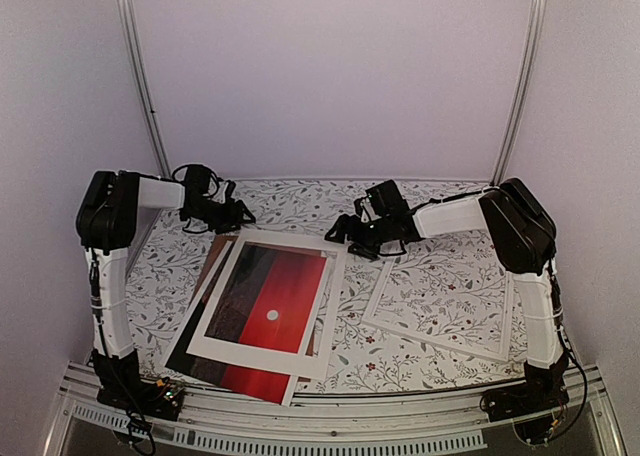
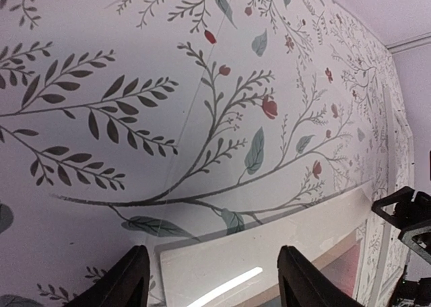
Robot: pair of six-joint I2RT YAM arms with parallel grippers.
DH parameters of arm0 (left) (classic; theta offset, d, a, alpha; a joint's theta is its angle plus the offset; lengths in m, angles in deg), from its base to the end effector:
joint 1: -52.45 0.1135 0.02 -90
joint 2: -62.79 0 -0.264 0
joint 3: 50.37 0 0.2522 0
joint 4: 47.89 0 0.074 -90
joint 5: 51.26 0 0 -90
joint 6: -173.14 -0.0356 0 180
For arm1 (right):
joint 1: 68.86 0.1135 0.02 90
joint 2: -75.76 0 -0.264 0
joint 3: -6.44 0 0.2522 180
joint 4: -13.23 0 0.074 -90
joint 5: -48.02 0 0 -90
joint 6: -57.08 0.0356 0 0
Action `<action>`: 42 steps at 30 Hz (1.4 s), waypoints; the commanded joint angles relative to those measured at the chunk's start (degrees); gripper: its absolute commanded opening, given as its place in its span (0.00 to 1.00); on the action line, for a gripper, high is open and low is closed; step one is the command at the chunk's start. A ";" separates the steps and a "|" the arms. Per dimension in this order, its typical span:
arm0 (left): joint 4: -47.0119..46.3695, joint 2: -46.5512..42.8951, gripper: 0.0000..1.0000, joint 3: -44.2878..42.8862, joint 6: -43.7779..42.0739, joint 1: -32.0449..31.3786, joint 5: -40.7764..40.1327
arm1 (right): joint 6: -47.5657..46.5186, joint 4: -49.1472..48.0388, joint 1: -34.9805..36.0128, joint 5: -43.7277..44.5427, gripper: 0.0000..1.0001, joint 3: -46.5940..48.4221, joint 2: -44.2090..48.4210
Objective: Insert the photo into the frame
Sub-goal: Pick up the glass panel from the mat board.
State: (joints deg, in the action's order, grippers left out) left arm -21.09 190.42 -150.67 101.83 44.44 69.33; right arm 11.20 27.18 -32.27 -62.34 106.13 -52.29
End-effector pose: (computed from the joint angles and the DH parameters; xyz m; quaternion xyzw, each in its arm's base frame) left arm 0.4595 -0.0830 0.1220 -0.0045 0.9213 -0.3128 0.2311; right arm 0.3813 0.2985 0.1293 -0.0122 0.9030 0.3808 0.1985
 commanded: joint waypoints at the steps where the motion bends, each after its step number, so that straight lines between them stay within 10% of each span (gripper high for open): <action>1: -0.64 1.07 0.65 1.70 1.91 -0.10 8.87 | 0.46 1.05 0.02 -0.73 0.86 0.29 -3.00; 33: -13.71 -15.39 0.48 22.00 6.00 0.81 13.55 | -9.11 10.93 -3.37 7.38 0.90 -0.81 5.31; 42: -2.38 -13.12 0.74 14.25 1.99 0.89 6.16 | -8.32 17.45 -3.55 6.37 0.90 0.51 6.33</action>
State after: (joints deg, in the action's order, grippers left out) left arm -28.92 176.33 -132.48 106.38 45.56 79.52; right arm 2.77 39.09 -35.57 -57.03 105.74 -48.42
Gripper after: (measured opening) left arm 0.715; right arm 0.903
